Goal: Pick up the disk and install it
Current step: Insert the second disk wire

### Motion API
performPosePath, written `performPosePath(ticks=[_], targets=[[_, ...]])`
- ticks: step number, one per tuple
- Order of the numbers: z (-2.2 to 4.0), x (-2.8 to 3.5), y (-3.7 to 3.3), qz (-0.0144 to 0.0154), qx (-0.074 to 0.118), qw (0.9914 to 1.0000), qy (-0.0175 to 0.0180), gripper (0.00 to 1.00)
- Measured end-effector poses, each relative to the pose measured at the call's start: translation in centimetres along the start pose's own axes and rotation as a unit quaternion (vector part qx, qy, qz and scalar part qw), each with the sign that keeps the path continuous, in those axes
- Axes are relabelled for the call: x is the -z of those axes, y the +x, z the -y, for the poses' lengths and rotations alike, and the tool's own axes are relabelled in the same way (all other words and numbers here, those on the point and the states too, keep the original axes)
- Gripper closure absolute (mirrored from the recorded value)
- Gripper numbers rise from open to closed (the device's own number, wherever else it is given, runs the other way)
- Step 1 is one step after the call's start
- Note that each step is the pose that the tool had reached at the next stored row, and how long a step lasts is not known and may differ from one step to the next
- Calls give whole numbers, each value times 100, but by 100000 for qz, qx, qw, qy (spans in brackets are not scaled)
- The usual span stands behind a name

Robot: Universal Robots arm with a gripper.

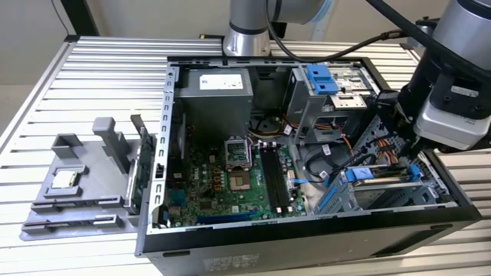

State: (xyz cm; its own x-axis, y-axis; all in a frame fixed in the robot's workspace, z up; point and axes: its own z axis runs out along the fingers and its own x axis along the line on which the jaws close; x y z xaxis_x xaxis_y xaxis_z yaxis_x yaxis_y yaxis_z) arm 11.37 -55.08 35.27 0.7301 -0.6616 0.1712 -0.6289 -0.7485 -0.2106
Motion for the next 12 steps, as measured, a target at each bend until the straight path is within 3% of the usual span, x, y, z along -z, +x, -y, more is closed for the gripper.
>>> performPosePath(ticks=[7,9,12], targets=[[-14,10,-17,-690,-3134,99947,-558,100],[-24,22,-29,-803,-3628,99930,-529,100],[-36,37,-44,-703,-4434,99899,-317,100]])
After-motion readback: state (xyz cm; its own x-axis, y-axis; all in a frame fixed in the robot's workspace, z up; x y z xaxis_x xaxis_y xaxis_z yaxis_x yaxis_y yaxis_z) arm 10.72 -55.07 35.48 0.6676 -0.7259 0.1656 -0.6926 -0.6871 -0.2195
